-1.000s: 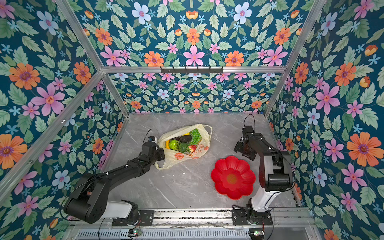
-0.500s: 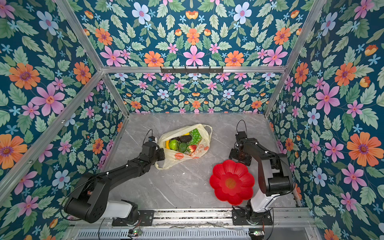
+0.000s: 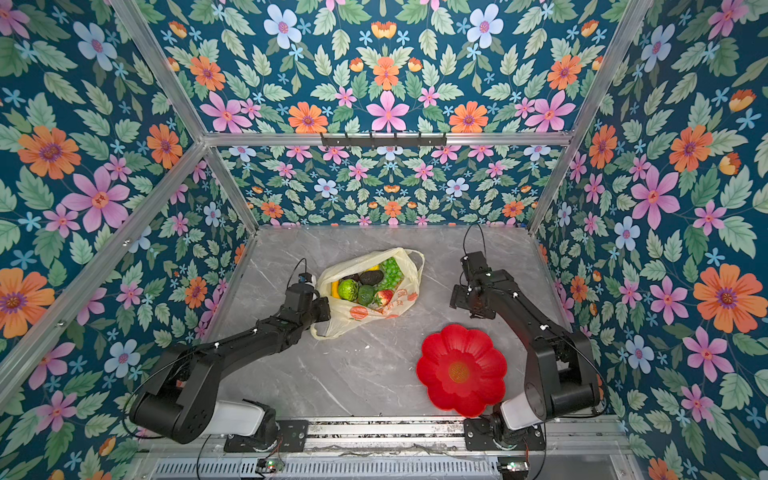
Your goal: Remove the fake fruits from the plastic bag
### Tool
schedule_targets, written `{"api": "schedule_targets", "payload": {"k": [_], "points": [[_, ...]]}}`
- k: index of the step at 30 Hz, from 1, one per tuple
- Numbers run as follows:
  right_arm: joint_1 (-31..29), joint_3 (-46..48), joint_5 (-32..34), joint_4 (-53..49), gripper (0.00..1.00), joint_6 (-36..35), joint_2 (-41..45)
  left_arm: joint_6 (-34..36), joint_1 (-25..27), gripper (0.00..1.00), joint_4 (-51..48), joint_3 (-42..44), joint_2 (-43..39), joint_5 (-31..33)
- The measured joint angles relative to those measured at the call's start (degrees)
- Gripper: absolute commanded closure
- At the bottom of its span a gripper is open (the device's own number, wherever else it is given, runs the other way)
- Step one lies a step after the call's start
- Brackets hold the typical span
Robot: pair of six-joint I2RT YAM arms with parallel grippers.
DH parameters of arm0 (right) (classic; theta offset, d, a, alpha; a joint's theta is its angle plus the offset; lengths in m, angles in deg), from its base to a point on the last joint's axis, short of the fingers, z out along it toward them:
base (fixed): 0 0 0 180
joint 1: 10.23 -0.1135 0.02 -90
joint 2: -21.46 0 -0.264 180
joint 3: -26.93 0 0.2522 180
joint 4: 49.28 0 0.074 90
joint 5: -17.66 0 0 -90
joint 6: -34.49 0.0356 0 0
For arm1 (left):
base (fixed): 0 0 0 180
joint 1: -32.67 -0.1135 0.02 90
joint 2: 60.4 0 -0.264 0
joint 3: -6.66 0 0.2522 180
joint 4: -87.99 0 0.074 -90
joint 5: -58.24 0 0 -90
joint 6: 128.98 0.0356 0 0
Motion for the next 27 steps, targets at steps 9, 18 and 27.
{"api": "schedule_targets", "payload": {"k": [9,18,27], "points": [[-10.38,-16.15,-2.64,3.76,0.19,-3.82,-14.88,0.17,0.15,0.97,0.00,0.00,0.00,0.00],[-11.19,-28.41,-5.25,4.72,0.48,-5.53,-28.85,0.39,0.35,0.97,-0.13,-0.39,0.11,0.39],[-11.26,-28.28,-4.66,5.18,0.91,-4.11,-30.36,0.37,0.66,0.97,0.11,-0.92,2.40,0.39]]}}
